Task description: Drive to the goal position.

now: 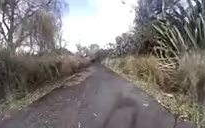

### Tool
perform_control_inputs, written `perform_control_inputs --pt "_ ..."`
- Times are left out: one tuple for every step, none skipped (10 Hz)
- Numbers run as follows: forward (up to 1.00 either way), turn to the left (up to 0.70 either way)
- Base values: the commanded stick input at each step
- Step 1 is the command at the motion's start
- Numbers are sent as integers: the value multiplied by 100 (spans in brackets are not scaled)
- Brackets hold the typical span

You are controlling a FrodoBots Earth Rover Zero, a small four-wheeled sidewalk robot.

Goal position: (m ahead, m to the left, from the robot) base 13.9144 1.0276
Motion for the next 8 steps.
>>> perform_control_inputs --pt "85 0" --pt "85 0" --pt "85 0" --pt "85 0" --pt "85 0" --pt "85 0" --pt "85 -2" --pt "85 -25"
